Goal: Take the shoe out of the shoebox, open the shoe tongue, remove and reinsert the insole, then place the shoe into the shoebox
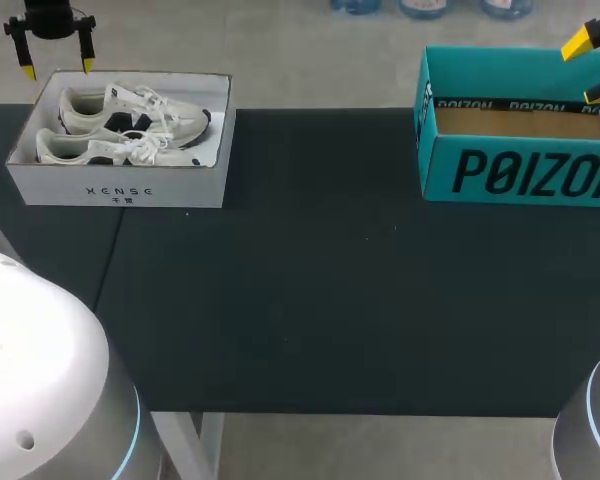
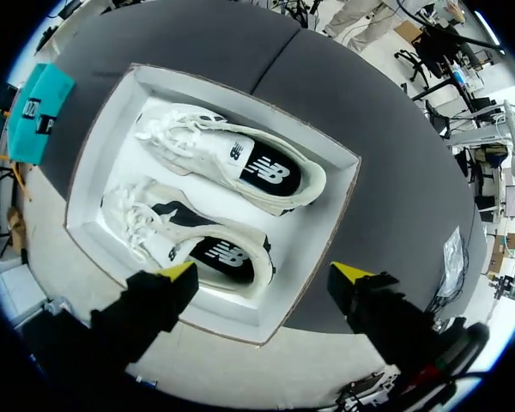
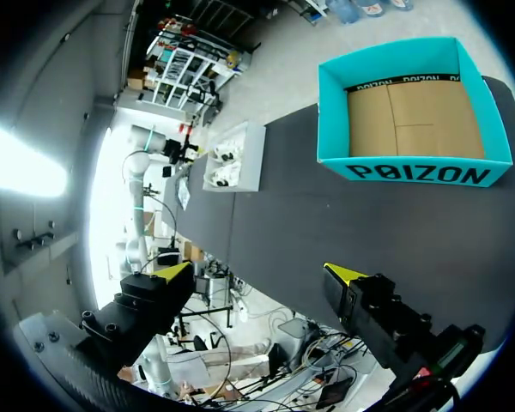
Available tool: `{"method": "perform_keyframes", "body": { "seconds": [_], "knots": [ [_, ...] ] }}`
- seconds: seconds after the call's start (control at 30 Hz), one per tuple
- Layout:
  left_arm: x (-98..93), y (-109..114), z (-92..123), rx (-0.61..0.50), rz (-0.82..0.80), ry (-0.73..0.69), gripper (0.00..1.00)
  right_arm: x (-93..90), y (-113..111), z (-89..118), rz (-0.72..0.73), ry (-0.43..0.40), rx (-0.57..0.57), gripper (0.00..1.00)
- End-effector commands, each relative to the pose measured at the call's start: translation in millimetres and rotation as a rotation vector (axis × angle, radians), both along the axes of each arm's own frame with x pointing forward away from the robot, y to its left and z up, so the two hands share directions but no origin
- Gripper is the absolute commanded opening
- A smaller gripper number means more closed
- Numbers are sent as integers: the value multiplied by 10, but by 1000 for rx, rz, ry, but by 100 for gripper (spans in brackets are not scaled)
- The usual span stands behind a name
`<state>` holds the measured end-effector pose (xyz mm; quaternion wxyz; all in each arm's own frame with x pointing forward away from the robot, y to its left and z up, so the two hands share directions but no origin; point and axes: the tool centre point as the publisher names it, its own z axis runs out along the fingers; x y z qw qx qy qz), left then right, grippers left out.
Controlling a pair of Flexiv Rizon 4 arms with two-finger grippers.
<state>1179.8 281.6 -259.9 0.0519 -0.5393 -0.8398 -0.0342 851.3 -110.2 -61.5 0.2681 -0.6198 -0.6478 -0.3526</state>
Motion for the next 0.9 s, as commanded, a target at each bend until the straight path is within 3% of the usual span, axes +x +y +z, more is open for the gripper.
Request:
{"method": "perform_keyframes", "body": {
  "seconds": [0.03,0.13,0.17,0.2,0.3,0.4,0.47,0.57,0.8,0.9],
  "knots": [
    [-9,-4,0,2,0,-2,100,15,1,-1,1,3,-3,100],
    [-9,-4,0,2,0,-2,100,15,1,-1,1,3,-3,100],
    [-33,14,8,54,114,-19,100,15,1,-1,1,3,-3,100],
    [-113,23,42,-7,137,-26,100,15,1,-1,1,3,-3,100],
    [-246,83,113,-10,447,-32,100,15,1,-1,1,3,-3,100],
    [-405,86,137,66,713,-114,100,15,1,-1,1,3,-3,100],
    [-514,17,162,26,793,-134,100,15,1,-1,1,3,-3,100],
    [-628,-48,193,74,952,-165,100,15,1,-1,1,3,-3,100],
    [-898,-141,272,41,1255,-222,100,15,1,-1,1,3,-3,100],
    [-1025,-156,296,-34,1337,-223,100,15,1,-1,1,3,-3,100]
  ]
}}
